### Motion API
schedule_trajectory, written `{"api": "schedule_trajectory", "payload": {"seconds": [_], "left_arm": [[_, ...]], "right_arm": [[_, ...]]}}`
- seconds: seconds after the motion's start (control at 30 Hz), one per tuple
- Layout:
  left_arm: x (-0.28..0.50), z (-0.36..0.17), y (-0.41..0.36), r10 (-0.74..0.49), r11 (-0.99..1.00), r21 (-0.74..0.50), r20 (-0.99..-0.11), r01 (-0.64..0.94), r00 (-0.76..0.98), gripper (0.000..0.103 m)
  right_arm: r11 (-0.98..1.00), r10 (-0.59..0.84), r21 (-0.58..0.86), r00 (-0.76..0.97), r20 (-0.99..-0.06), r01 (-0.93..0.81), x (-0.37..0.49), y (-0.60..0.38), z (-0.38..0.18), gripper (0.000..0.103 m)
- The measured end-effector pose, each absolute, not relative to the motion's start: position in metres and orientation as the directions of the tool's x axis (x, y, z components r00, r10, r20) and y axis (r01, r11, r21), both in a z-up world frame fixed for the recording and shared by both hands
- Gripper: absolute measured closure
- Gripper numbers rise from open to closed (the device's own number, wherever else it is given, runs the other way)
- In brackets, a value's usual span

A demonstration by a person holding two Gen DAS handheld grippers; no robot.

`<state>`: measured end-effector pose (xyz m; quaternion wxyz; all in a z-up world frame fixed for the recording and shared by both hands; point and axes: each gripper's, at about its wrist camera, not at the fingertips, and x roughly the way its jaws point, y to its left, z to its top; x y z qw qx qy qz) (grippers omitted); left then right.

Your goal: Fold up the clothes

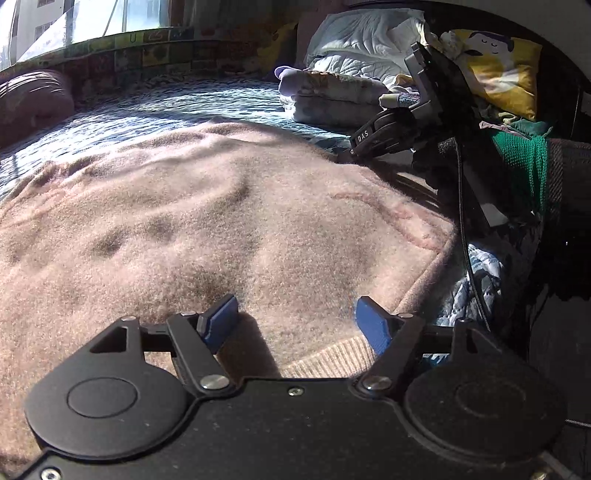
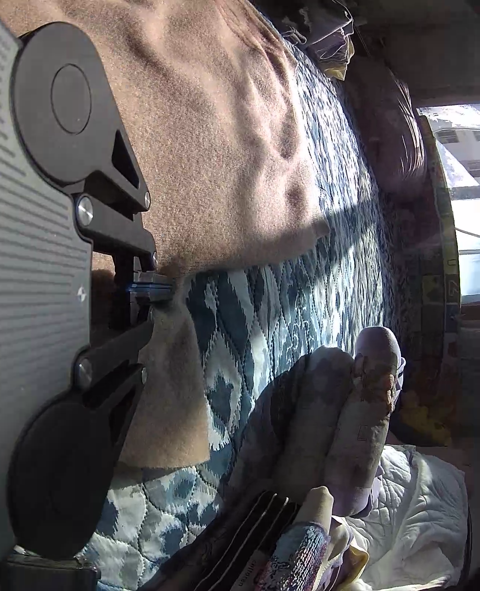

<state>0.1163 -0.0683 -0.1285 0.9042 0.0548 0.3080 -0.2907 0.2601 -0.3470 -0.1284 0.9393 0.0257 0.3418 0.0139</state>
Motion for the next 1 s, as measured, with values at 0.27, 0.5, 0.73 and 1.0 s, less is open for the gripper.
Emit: {"api": "schedule_trajectory", "payload": {"seconds": [0.27,0.5,0.73,1.0], "left_arm": [[0.112,-0.127,-0.062,-0.496,0.828,-0.105,-0.595,0.55,0.633,0.031],[0.1,-0.12,-0.057,-0.468,0.857,-0.109,-0.573,0.503,0.673,0.03],[0.092,-0.121,-0.064,-0.369,0.905,-0.051,-0.59,0.423,0.718,0.027],[0.084,-0.117,-0.05,-0.36,0.926,-0.137,-0.594,0.351,0.719,0.025]], "right_arm": [[0.991,-0.13,-0.05,0.757,-0.64,0.128,0.19,-0.369,-0.128,0.101],[0.924,-0.092,0.262,0.826,-0.556,0.279,0.11,-0.407,-0.114,0.065],[0.884,0.065,0.415,0.824,-0.562,0.213,0.069,-0.384,-0.137,0.055],[0.743,0.243,0.645,0.826,-0.509,0.179,0.067,-0.375,-0.155,0.049]]}}
